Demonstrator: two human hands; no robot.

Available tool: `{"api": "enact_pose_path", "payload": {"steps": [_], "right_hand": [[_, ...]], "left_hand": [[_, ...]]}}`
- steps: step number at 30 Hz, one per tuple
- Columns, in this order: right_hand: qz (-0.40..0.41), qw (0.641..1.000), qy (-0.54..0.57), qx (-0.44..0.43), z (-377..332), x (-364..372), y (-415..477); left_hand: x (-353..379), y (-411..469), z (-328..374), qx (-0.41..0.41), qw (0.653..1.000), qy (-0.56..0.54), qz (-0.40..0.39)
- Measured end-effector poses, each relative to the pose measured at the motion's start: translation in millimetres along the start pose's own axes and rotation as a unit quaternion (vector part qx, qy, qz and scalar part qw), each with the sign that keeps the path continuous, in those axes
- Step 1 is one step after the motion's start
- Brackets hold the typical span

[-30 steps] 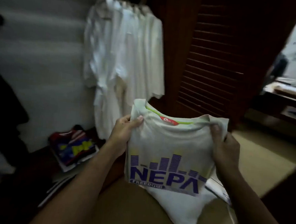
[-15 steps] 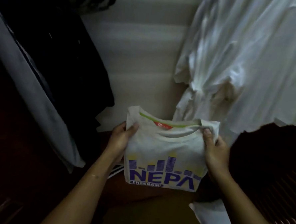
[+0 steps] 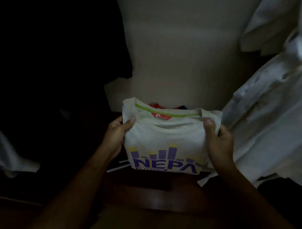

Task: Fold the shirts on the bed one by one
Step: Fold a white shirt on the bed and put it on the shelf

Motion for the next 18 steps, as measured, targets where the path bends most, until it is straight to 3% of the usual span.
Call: {"api": "enact_pose_path", "payload": {"steps": [5,11,18], "right_hand": [[-0.021,1.0,-0.002,-0.021,78.5,27.8,46.4],[0.003,0.994,-0.018,-0.104,116.1,46.4,90.8],[-0.01,0.998,0.006,-0.053,150.6,78.9,169.2]], "left_hand": [[-3.0,64.7,-65.3,0.028,0.999,0.01,-0.025],[4.6,127.6,-84.9,0.096,0.993,0.036,-0.065],[24.0,210.0,-91.7,0.087,0.993,0.041,-0.071]]}}
Point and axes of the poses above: each hand's wrist, its own y-axis towards the middle knuckle, its own x-axis out of the palm, z = x × y, the point moved 8 cm from there along y, towards the middle knuckle, and after that the axes turned 3 degrees about y, right-handed, at the moved point
